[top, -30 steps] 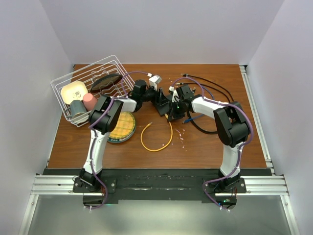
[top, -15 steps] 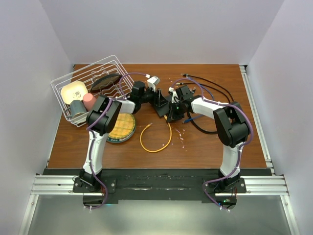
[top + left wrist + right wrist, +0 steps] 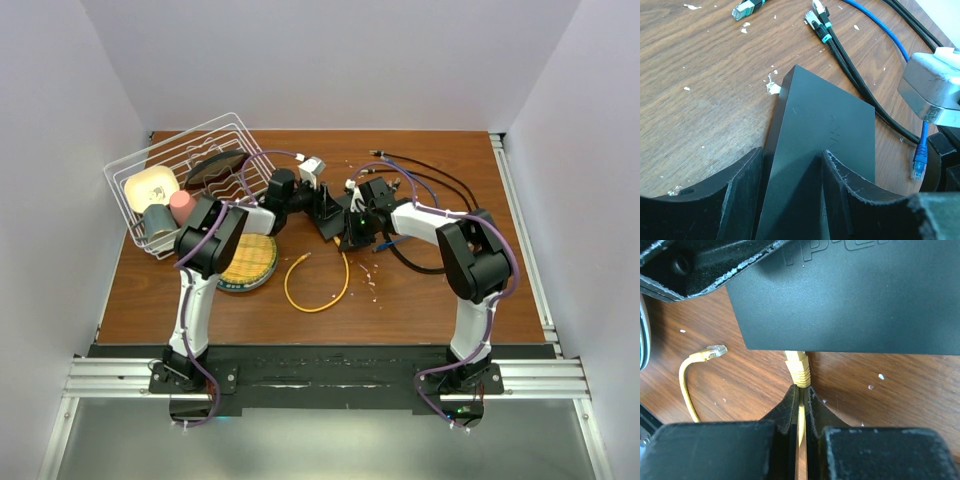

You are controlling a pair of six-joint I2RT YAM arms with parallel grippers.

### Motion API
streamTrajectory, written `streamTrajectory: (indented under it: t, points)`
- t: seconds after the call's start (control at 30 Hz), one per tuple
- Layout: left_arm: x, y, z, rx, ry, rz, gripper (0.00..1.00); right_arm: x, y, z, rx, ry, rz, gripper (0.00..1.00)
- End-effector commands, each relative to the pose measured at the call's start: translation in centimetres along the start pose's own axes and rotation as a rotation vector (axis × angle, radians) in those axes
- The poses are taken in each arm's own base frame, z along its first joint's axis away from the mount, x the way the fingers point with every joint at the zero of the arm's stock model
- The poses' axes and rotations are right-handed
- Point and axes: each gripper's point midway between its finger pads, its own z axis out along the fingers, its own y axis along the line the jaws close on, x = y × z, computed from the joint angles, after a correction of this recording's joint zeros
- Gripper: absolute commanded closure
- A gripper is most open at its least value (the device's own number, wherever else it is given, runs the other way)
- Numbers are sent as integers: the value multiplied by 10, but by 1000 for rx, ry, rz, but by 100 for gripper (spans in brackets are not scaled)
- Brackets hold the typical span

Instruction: Insert the plug into the switch port

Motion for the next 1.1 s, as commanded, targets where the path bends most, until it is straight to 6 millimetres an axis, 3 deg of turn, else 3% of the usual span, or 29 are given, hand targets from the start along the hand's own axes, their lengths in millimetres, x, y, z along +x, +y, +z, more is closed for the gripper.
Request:
streamTrajectory:
  t: [0.0, 0.3, 0.5, 0.67, 0.93, 1.07]
  points:
    - [62, -116, -8, 361, 256, -103, 55, -151, 35, -38, -58, -534, -196, 100]
    - [79, -129, -9, 401, 314, -113, 55, -164, 38, -46, -51, -587, -238, 100]
    - [86, -138, -11, 424, 339, -129, 56, -185, 42, -56, -35, -666, -220, 100]
    - [92, -140, -14, 427, 350, -162, 57, -200, 47, -72, -50, -773, -187, 100]
    - [97, -139, -18, 403, 364, -176, 60, -216, 55, -121, -34, -948, -170, 100]
    - [104, -144, -18, 412, 379, -182, 61, -222, 63, -124, -61, -950, -181, 100]
